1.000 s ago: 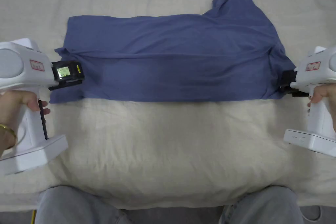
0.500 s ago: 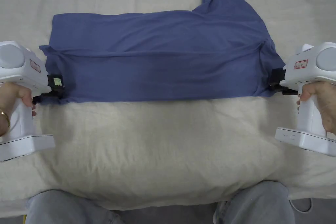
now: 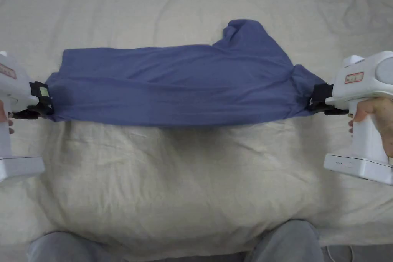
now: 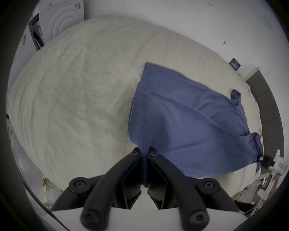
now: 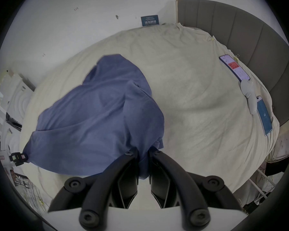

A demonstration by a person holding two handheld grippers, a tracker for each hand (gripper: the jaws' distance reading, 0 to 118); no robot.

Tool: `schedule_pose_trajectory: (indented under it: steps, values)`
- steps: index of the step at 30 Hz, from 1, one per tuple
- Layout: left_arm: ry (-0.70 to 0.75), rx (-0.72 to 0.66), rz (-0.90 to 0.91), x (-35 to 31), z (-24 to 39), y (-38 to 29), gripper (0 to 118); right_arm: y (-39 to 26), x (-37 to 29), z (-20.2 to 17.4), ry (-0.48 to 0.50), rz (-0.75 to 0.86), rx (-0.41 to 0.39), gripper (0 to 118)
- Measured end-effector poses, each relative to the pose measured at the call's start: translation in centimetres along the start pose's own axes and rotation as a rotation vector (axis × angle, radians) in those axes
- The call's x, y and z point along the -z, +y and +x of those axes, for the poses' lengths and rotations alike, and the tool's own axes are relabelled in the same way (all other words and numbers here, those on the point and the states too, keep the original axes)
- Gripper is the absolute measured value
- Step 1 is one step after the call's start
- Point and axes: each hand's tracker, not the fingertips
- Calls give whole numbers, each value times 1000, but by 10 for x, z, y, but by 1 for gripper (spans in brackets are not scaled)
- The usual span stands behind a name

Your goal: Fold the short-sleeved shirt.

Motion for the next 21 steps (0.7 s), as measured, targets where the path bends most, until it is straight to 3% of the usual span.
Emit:
schedule_pose_trajectory:
  steps: [9, 13, 19, 21]
  values:
    - [-31, 20, 33, -54, -49, -74, 1, -69, -56, 31, 106, -2, -13, 9]
    - [38, 8, -55, -28, -66, -126, 1, -120, -39, 43, 130, -65, 38, 9]
    - [73, -39, -58, -3, -70, -163, 2, -162, -7, 58, 79, -100, 116, 9]
    - [91, -37, -47, 1, -66, -168, 10, -167, -9, 53, 74, -90, 161, 9]
